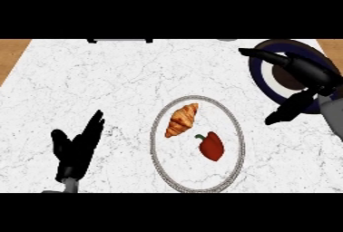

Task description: Pick the bell pepper from the placemat and place it in the plate

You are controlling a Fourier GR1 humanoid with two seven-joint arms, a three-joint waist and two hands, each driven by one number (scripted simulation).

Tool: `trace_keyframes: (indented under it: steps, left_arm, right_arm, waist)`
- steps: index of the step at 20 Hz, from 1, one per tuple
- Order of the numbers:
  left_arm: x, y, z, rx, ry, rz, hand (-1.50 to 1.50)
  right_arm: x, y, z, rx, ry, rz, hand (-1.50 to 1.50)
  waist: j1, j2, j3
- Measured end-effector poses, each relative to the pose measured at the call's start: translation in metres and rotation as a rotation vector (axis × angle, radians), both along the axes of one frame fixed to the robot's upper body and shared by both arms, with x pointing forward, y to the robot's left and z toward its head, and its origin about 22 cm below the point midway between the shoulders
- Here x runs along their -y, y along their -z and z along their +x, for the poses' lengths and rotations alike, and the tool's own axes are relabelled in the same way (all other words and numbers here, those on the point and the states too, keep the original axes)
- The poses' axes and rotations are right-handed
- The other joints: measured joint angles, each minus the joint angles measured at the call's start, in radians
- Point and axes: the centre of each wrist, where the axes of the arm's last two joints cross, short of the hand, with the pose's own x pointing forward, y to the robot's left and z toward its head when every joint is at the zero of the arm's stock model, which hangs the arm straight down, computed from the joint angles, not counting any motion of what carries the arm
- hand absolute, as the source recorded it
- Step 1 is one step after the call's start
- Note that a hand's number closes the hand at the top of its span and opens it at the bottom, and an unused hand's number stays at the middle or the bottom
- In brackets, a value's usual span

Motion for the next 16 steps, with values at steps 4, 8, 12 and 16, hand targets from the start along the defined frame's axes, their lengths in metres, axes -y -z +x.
trace_keyframes:
  steps: [4, 8, 12, 16]
  left_arm:
    - [-0.004, -0.002, -0.001, -0.005, -0.005, -0.005, 0.0]
    - [0.0, -0.001, 0.001, -0.007, 0.0, 0.0, 0.0]
    - [0.003, 0.002, 0.0, 0.011, -0.003, 0.002, 0.0]
    - [0.01, 0.001, 0.004, 0.006, 0.003, -0.004, 0.0]
  right_arm:
    - [-0.023, -0.007, -0.014, -0.009, -0.021, -0.141, -1.5]
    - [-0.052, 0.0, -0.03, -0.014, -0.021, -0.232, -1.5]
    - [-0.07, 0.014, -0.046, -0.017, -0.007, -0.283, -1.5]
    - [-0.087, 0.027, -0.061, -0.021, 0.013, -0.342, -1.5]
  waist:
    - [-0.005, -0.002, 0.0]
    - [-0.003, -0.001, 0.001]
    - [-0.001, 0.0, 0.001]
    - [0.0, 0.001, 0.002]
